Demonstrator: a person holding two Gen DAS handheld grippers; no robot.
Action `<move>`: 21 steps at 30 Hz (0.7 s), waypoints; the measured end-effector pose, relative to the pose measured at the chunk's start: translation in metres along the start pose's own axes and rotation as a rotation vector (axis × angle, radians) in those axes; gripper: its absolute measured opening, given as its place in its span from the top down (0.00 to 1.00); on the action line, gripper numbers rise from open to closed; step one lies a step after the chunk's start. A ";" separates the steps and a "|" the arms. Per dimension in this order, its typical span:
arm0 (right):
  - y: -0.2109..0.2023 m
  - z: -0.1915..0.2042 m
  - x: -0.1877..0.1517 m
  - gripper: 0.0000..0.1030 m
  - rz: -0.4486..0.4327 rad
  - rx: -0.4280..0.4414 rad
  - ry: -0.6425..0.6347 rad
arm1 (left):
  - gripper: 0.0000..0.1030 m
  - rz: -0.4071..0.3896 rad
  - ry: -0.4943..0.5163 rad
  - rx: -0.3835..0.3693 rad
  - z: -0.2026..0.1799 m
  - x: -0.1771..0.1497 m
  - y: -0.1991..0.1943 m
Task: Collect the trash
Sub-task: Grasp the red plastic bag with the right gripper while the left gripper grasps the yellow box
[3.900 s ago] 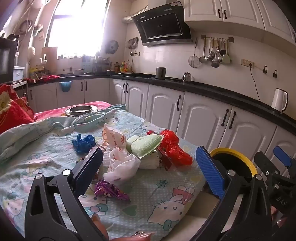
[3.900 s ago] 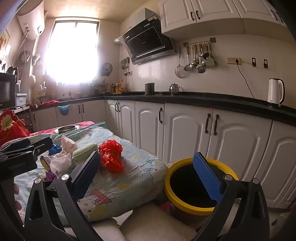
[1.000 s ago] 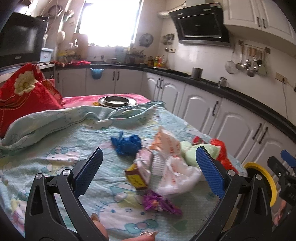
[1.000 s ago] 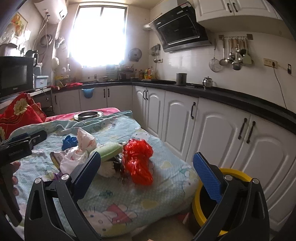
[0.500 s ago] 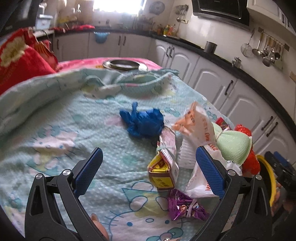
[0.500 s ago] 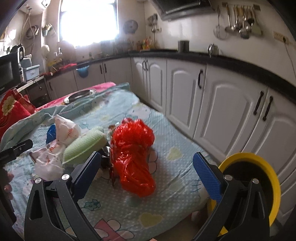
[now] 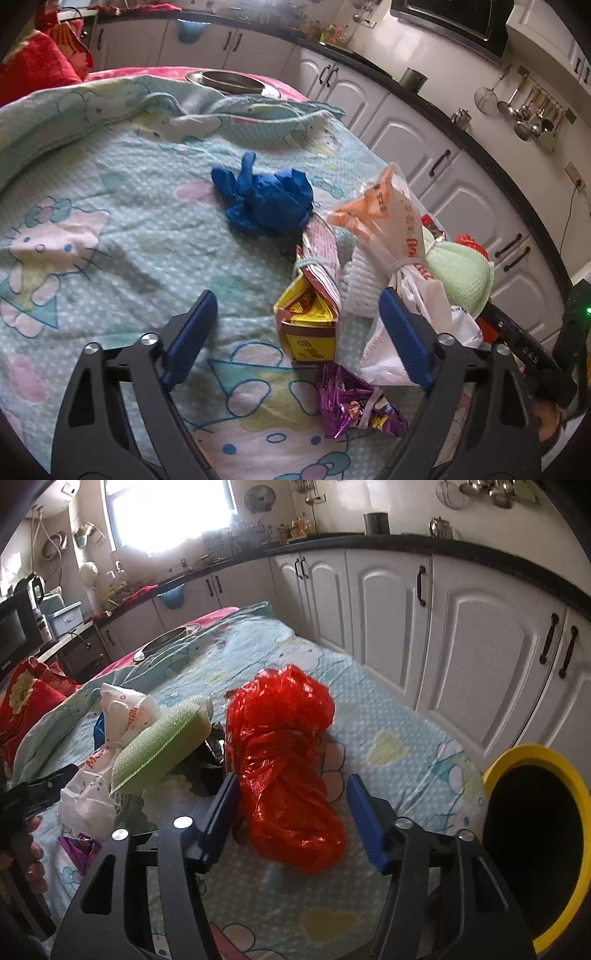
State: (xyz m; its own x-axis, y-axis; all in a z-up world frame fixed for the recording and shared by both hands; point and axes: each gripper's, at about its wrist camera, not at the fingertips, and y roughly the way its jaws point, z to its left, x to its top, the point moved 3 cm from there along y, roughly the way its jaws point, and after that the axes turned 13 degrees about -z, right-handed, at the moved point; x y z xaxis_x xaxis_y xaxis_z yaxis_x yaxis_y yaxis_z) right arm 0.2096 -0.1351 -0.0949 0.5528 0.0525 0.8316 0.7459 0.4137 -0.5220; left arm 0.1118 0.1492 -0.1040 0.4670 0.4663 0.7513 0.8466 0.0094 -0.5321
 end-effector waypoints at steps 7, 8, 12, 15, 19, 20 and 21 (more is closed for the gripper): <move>-0.006 -0.004 -0.006 0.74 0.011 0.018 0.029 | 0.64 0.032 0.002 -0.029 -0.005 -0.005 0.002; -0.007 -0.004 -0.006 0.77 0.008 0.019 0.028 | 0.68 0.035 0.004 -0.027 -0.005 -0.004 0.003; -0.015 -0.006 -0.006 0.83 -0.005 0.023 0.034 | 0.70 0.040 0.016 -0.024 -0.006 -0.004 0.001; -0.022 -0.008 -0.007 0.85 -0.022 0.021 0.037 | 0.73 0.011 0.031 -0.023 -0.008 -0.001 -0.007; -0.032 -0.010 -0.002 0.85 -0.052 0.020 0.036 | 0.78 -0.023 0.048 -0.029 -0.012 0.006 -0.021; -0.035 -0.010 -0.001 0.85 -0.058 0.021 0.035 | 0.78 -0.031 0.054 -0.032 -0.013 0.008 -0.025; -0.038 -0.010 0.000 0.85 -0.065 0.022 0.036 | 0.78 -0.041 0.066 -0.037 -0.016 0.010 -0.030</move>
State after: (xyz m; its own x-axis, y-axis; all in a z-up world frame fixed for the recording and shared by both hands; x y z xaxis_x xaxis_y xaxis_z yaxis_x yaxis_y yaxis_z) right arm 0.1850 -0.1601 -0.0768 0.5166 -0.0073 0.8562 0.7727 0.4346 -0.4626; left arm 0.0949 0.1393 -0.0744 0.4467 0.4072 0.7967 0.8735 -0.0056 -0.4868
